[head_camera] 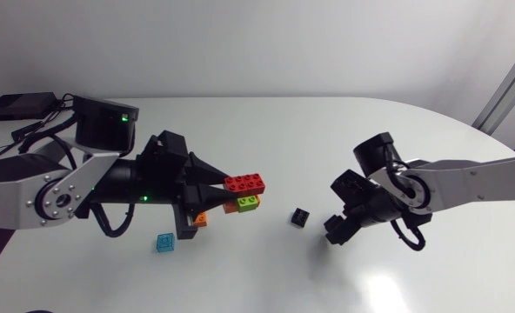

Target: Separate the duplo bricks

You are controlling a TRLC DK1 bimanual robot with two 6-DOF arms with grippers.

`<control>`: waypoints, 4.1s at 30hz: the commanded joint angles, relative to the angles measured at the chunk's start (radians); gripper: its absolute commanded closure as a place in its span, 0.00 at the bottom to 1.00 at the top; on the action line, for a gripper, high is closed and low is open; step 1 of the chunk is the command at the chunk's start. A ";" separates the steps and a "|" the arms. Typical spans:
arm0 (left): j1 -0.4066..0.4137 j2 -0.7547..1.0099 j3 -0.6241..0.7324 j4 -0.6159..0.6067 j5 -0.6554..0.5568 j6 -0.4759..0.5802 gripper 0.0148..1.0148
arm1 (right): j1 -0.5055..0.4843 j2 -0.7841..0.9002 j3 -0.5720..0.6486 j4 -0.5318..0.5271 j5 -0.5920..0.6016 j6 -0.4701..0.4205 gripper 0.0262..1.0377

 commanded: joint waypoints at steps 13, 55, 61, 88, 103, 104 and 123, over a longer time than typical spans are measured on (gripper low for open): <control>0.009 0.195 0.252 -0.433 0.159 0.376 0.74 | -0.118 -0.237 0.158 -0.325 -0.486 -0.381 0.10; -0.117 0.377 0.475 -0.674 0.193 0.511 0.74 | 0.169 -0.064 0.265 -0.455 -0.653 -0.515 0.28; -0.129 0.362 0.468 -0.676 0.193 0.506 0.74 | 0.177 -0.062 0.241 -0.426 -0.653 -0.500 0.32; -0.138 0.308 0.439 -0.697 0.191 0.508 0.74 | 0.184 -0.141 0.179 -0.376 -0.598 -0.464 0.74; -0.134 0.367 0.401 -0.702 0.191 0.537 0.74 | 0.230 -0.185 0.112 -0.316 -0.503 -0.435 0.74; -0.134 0.376 0.398 -0.700 0.190 0.540 0.74 | 0.235 -0.176 0.109 -0.308 -0.497 -0.431 0.74; -0.160 0.397 0.300 -0.639 0.185 0.558 0.74 | 0.226 -0.092 0.199 -0.311 -0.554 -0.360 0.74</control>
